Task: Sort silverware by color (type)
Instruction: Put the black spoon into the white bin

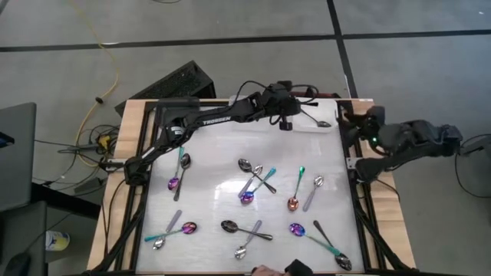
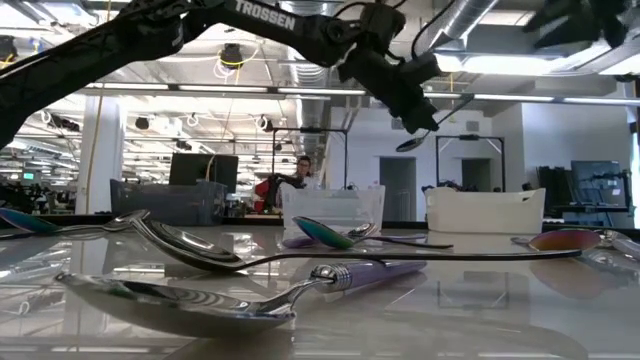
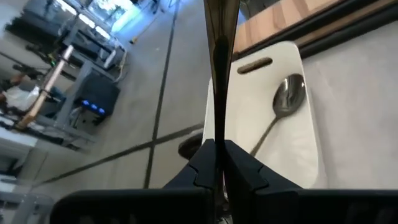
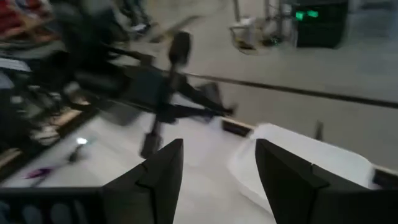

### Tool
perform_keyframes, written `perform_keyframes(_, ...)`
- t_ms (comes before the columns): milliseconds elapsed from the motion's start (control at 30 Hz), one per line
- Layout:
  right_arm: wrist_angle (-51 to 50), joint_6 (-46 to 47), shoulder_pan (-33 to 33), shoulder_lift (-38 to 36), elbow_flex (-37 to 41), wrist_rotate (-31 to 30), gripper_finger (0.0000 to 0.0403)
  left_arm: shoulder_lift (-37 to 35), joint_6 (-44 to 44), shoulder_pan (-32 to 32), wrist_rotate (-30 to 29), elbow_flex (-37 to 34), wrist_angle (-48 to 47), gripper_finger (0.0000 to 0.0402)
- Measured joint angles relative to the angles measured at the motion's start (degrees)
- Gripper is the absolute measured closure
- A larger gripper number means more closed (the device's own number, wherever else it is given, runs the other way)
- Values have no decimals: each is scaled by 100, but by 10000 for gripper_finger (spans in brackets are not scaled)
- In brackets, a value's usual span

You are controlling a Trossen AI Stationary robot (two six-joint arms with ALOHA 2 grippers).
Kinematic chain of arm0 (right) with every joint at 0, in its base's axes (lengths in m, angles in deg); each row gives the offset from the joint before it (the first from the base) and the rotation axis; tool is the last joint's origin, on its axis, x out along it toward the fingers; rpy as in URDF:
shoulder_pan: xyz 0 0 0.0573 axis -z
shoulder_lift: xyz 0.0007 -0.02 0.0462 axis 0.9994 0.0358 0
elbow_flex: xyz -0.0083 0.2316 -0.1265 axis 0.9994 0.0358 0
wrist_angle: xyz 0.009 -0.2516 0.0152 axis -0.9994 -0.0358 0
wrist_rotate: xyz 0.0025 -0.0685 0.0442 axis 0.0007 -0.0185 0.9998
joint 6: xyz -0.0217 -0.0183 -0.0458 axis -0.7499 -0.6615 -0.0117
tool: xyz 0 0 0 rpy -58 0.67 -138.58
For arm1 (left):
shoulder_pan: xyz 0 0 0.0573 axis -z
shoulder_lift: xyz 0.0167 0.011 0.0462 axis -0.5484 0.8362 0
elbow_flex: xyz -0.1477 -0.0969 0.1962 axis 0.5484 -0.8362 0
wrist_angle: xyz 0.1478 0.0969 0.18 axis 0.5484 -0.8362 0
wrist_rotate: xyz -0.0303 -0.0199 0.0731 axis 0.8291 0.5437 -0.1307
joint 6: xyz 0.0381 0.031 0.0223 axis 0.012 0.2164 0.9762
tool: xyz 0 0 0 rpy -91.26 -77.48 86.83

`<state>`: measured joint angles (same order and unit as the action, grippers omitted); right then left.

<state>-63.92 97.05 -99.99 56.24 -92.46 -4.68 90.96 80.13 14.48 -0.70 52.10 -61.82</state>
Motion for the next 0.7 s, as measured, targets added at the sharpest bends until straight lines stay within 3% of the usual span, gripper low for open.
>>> perform_keyframes(200, 566, -647, 1007, 390, 14, 786, 180, 0, 279, 246, -751, 0, -238, 401)
perform_keyframes(333, 928, -1258, 1894, 825, 19, 1893, 180, -73, 262, 402, -940, 0, -739, 401)
perform_keyframes(467, 1148, -1869, 2784, 998, 19, 3184, 180, -371, 109, 439, -1211, -2, -1730, 401)
perform_keyframes(700, 1829, -2364, 4033, 1175, 28, 4246, 180, -911, -387, 360, -1091, 2, -3508, 401)
